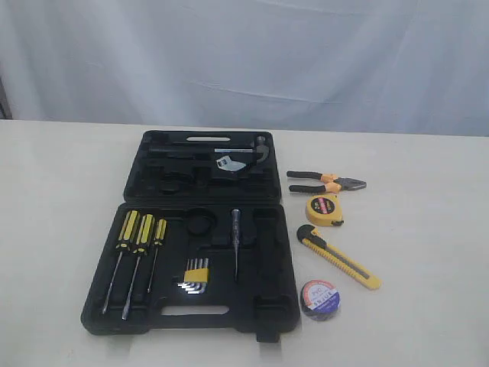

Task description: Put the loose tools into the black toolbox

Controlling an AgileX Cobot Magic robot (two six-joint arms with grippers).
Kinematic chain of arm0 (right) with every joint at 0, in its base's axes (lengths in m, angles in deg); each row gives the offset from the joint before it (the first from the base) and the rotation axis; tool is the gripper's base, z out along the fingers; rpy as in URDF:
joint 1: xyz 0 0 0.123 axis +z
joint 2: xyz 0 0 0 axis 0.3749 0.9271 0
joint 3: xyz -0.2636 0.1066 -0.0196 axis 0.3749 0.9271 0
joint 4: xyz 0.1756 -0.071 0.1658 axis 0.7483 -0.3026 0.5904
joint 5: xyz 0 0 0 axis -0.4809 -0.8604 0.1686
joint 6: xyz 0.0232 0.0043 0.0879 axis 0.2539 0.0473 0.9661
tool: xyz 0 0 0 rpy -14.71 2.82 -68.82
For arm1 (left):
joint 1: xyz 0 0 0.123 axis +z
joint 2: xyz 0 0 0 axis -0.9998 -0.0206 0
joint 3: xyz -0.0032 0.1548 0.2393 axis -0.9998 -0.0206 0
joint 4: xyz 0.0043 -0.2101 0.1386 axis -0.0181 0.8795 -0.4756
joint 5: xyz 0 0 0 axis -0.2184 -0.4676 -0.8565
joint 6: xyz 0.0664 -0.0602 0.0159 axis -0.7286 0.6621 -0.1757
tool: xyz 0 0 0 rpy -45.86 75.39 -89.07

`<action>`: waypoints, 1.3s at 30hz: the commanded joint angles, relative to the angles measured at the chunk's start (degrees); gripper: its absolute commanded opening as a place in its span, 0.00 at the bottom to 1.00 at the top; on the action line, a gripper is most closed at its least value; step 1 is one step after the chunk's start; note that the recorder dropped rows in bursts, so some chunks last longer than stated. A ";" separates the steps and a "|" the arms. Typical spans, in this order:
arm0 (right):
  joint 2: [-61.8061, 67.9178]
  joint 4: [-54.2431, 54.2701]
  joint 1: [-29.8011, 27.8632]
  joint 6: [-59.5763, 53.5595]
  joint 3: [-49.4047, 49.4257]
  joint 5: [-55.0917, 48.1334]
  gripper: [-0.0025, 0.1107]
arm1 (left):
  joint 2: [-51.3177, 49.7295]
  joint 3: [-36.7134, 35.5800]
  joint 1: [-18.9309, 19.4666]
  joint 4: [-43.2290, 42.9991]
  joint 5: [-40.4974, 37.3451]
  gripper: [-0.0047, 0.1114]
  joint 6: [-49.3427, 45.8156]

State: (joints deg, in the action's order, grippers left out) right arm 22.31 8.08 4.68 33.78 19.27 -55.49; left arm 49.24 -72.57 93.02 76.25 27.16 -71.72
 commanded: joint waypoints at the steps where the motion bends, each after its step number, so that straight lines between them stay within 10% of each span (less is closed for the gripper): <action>1: -0.44 -0.39 -0.32 0.17 0.19 0.58 0.02 | 0.07 -0.15 -0.27 0.58 0.45 0.04 0.24; 12: -0.44 -1.92 -0.32 -1.55 0.19 5.50 0.02 | 0.07 -0.15 -0.27 0.58 0.45 0.04 0.24; 27: -0.20 3.98 -0.32 6.02 0.19 41.06 0.02 | 0.07 -0.15 -0.27 0.58 0.45 0.04 0.24; 39: 28.15 9.93 -0.32 1.60 -49.37 -25.63 0.02 | 0.07 -0.15 -0.27 0.58 0.45 0.04 0.24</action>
State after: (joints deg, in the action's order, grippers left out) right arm 41.66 17.52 4.59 36.10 -19.32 -65.97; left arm 49.24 -72.57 93.02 76.25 27.16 -71.72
